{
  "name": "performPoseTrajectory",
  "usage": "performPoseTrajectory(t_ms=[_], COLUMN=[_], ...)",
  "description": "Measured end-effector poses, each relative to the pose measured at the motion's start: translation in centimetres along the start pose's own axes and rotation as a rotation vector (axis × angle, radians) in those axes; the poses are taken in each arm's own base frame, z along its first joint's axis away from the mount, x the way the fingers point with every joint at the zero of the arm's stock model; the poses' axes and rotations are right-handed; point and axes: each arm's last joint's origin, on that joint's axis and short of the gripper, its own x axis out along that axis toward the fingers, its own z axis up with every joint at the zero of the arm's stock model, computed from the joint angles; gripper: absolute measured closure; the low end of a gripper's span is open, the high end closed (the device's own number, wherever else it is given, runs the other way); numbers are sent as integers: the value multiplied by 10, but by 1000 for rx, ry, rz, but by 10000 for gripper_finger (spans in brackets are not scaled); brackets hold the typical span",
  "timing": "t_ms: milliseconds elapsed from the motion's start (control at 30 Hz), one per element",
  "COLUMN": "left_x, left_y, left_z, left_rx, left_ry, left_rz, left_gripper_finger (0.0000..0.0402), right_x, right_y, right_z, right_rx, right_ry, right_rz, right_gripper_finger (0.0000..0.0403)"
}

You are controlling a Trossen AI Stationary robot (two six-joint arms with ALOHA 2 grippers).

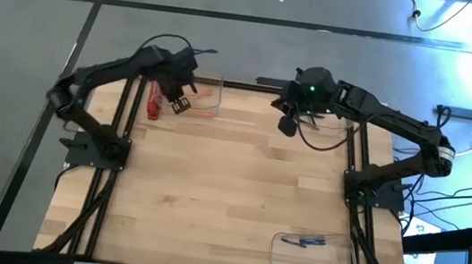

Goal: Sort crayons/erasers/pens/pencils in bins
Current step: Return to Home Position

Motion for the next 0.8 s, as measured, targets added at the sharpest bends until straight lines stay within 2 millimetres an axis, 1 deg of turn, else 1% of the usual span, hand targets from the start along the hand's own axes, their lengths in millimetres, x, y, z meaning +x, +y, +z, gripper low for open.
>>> performPoseTrajectory(t_ms=[67,100,200,300,367,433,533,600,700,800], left_x=[-22,-34,-66,-94,-110,-121,-127,-125,-116,-101], left_y=[-6,-8,-15,-19,-20,-20,-21,-21,-20,-19], left_z=[-11,-17,-41,-67,-83,-98,-120,-133,-154,-170], left_rx=[-3,2,-16,-36,-38,-52,-72,-88,-112,-136], left_ry=[-87,-132,-270,-403,-495,-596,-722,-783,-852,-938], left_rz=[-9,-13,-33,-63,-84,-103,-142,-176,-213,-251], left_gripper_finger=[401,401,401,401,401,401,401,401,401,401], right_x=[-5,-9,-27,-51,-68,-81,-99,-109,-124,-134], right_y=[1,1,2,5,8,10,15,18,23,27], right_z=[-2,-2,-3,-7,-10,-15,-30,-42,-64,-86], right_rx=[-14,-24,-38,-39,-40,-41,-43,-16,15,49], right_ry=[13,5,-14,-32,-44,-74,-118,-152,-232,-354], right_rz=[3,1,8,60,93,122,169,170,160,157], right_gripper_finger=[387,393,396,398,399,400,400,401,401,401])
